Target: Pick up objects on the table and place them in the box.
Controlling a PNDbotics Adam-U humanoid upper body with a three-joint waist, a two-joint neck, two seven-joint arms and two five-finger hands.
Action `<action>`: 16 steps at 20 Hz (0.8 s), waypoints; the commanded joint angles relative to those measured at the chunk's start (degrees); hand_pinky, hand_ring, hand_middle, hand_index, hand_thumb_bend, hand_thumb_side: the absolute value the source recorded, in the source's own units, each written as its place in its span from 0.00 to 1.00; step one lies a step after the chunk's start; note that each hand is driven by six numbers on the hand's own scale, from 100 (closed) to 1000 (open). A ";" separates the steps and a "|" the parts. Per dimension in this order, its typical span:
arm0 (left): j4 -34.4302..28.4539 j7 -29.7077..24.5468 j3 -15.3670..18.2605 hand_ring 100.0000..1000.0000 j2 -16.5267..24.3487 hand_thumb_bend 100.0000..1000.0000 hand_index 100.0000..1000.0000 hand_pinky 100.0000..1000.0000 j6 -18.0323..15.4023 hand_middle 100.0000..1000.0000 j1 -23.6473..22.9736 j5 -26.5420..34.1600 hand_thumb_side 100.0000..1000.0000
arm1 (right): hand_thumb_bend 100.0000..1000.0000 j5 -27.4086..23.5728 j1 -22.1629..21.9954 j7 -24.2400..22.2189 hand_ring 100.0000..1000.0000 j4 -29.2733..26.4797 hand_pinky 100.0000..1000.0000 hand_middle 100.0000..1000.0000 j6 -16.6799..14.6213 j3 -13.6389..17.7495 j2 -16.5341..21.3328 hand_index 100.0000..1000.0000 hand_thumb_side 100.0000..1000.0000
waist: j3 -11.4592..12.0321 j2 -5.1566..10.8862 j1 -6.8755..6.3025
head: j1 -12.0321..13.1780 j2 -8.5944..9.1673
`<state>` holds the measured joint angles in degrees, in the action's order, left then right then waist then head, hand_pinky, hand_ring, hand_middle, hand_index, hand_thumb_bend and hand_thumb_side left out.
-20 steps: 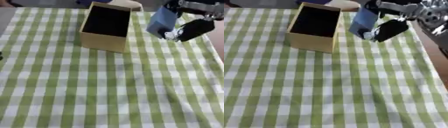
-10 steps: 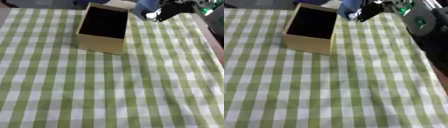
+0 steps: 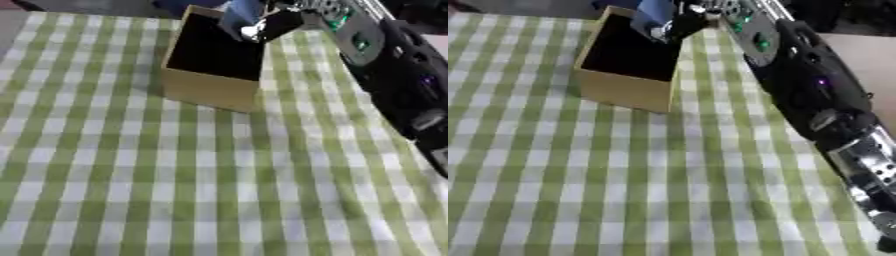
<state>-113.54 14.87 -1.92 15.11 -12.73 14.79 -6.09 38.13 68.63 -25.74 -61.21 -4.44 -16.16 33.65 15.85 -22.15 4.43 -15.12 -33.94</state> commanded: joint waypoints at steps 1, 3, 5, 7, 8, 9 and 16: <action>-1.06 -0.29 -0.11 0.57 0.11 0.06 0.65 0.58 -0.09 0.58 0.90 0.46 0.67 | 0.00 2.46 1.99 2.19 0.63 1.55 0.65 0.55 -0.49 1.76 -0.52 0.76 0.49 | 0.28 1.01 -0.17 | -1.28 0.99; -1.06 -0.36 -0.15 0.57 0.04 0.05 0.65 0.58 -0.05 0.58 0.88 0.55 0.67 | 0.00 3.96 2.15 3.23 0.63 2.54 0.65 0.55 -0.57 2.18 -1.04 0.75 0.48 | 0.30 0.90 -0.08 | -2.33 1.20; -1.06 -0.47 -0.22 0.57 0.03 0.05 0.65 0.58 0.05 0.58 0.79 0.55 0.67 | 0.00 4.82 2.13 3.65 0.63 3.16 0.65 0.55 -0.86 2.26 -1.27 0.75 0.48 | 0.21 0.83 -0.02 | -2.86 1.26; -1.06 -0.55 -0.24 0.57 0.02 0.05 0.65 0.58 0.09 0.58 0.83 0.56 0.67 | 0.00 5.01 1.98 3.58 0.63 3.69 0.65 0.55 -1.08 2.31 -1.46 0.75 0.49 | 0.21 0.79 -0.05 | -3.13 1.36; -1.06 -0.59 -0.26 0.57 0.01 0.05 0.65 0.58 0.10 0.58 0.85 0.58 0.67 | 0.00 5.04 1.88 3.49 0.63 3.93 0.65 0.55 -1.14 2.32 -1.56 0.75 0.49 | 0.21 0.78 -0.10 | -3.28 1.43; -1.06 -0.63 -0.29 0.57 -0.01 0.05 0.65 0.58 0.10 0.58 0.86 0.59 0.67 | 0.00 5.07 1.81 3.42 0.63 4.14 0.65 0.56 -1.19 2.30 -1.65 0.76 0.49 | 0.19 0.78 -0.15 | -3.36 1.48; -1.06 -0.82 -0.38 0.57 -0.06 0.05 0.65 0.58 0.24 0.58 0.79 0.64 0.68 | 0.04 6.84 1.52 2.53 0.76 4.34 0.73 0.70 -2.19 1.66 -1.99 0.84 0.54 | 0.07 0.87 -0.24 | -3.38 1.70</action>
<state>-113.54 14.22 -2.27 14.65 -12.53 15.19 -5.68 44.26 69.04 -23.01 -56.33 -6.32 -14.74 30.97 15.96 -22.48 4.65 -18.36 -32.90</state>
